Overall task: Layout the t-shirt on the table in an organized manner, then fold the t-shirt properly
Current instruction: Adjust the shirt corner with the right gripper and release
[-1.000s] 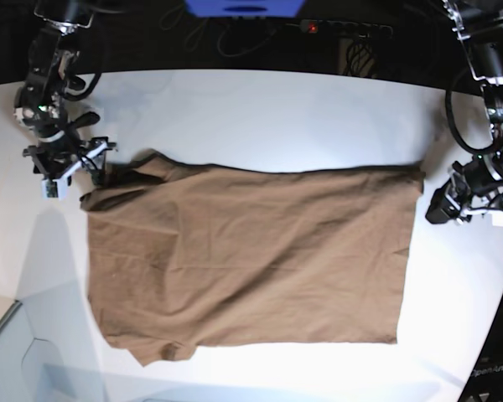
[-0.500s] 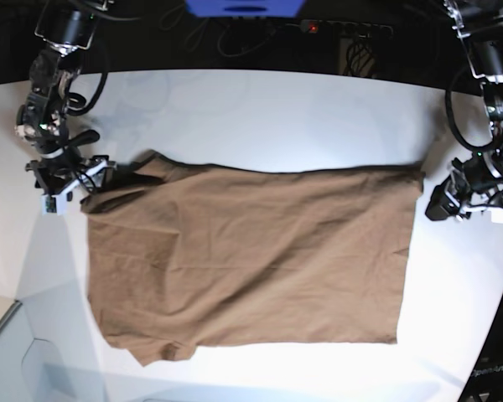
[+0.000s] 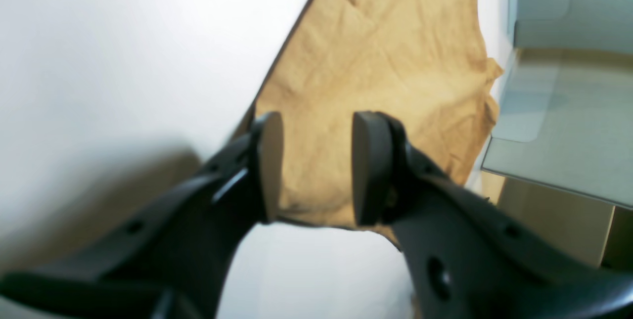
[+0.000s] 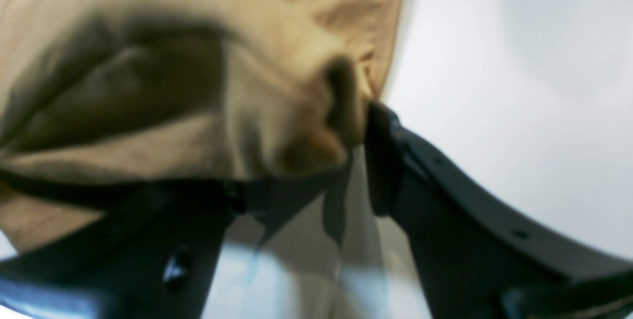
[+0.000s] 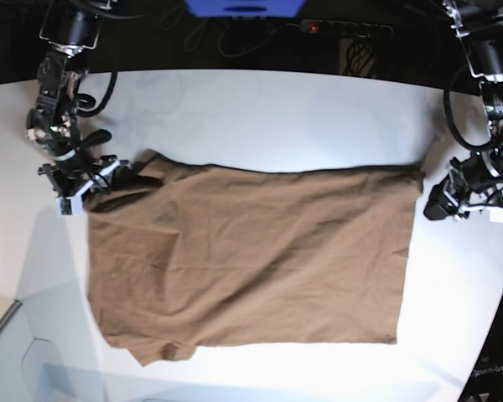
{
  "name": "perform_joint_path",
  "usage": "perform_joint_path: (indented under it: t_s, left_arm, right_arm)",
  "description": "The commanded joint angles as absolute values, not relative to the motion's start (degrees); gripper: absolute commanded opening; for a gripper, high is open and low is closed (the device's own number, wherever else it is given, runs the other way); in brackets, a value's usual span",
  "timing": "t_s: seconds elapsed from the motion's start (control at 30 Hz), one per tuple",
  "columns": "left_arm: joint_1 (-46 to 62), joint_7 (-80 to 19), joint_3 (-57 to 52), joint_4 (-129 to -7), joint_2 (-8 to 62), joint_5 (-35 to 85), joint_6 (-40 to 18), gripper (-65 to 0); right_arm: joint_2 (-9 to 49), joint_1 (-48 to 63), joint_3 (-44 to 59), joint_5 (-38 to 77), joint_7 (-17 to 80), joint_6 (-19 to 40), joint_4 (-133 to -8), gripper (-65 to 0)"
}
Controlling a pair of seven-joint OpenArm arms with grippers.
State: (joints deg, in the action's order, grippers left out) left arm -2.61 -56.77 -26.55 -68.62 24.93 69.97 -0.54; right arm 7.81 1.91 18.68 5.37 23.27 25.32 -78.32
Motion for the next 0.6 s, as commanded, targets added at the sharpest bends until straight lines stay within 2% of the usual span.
perform_joint_path:
  t_s: [0.0,0.2,0.57]
  left_arm:
    - [-3.5,-56.9,-27.0,-69.4,25.9,73.0,0.6,-42.1]
    - [-2.6,-56.9,-30.2,-69.4,25.1,73.0,0.6,-42.1]
    - [-2.6,-57.0,-30.5,-69.4,25.1,73.1,0.6,-42.1]
  right_arm:
    - [8.6,1.1,18.9,6.0,21.9,25.5,-79.2,-41.2]
    - [8.6,1.6,19.1,5.8,22.4,25.5,-80.7,-65.0]
    - [7.2,13.3,19.2,5.8,26.1,25.5,-95.1,-65.0]
